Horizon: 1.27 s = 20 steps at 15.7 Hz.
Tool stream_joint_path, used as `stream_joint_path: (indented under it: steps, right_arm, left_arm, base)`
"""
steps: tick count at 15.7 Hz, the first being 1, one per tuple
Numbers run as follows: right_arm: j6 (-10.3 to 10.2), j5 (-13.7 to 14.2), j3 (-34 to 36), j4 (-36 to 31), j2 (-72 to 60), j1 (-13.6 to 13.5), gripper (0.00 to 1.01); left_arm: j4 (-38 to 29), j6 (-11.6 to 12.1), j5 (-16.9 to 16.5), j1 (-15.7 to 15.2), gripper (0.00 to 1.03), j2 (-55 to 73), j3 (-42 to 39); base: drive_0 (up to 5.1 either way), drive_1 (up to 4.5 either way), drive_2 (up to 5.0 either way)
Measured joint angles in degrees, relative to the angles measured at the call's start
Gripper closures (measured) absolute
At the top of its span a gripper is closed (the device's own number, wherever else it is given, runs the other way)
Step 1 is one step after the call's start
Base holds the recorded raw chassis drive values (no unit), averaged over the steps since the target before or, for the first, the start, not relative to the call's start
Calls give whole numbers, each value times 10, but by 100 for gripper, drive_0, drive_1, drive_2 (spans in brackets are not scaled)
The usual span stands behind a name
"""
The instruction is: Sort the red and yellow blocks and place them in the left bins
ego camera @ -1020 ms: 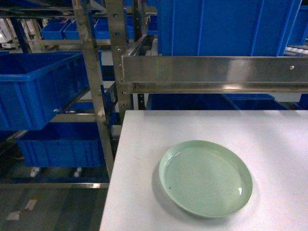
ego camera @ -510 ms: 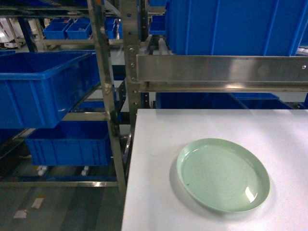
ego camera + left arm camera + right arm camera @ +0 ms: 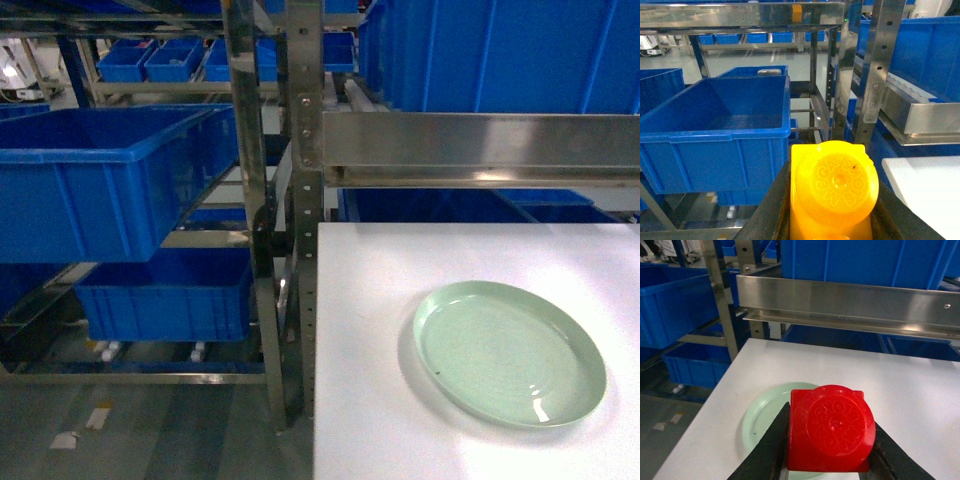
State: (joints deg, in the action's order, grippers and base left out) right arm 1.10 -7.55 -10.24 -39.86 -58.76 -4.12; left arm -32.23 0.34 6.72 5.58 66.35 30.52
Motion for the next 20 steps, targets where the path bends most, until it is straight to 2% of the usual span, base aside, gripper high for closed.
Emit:
stream_joint_path:
  steps: [9, 20]
  right_arm:
    - [0, 0, 0, 0, 0, 0, 73]
    - [0, 0, 0, 0, 0, 0, 73]
  left_arm:
    - [1, 0, -1, 2, 76, 0, 1]
    - [2, 0, -1, 2, 76, 0, 1]
  base:
    - [-470, 112, 375]
    - [-495, 244, 244]
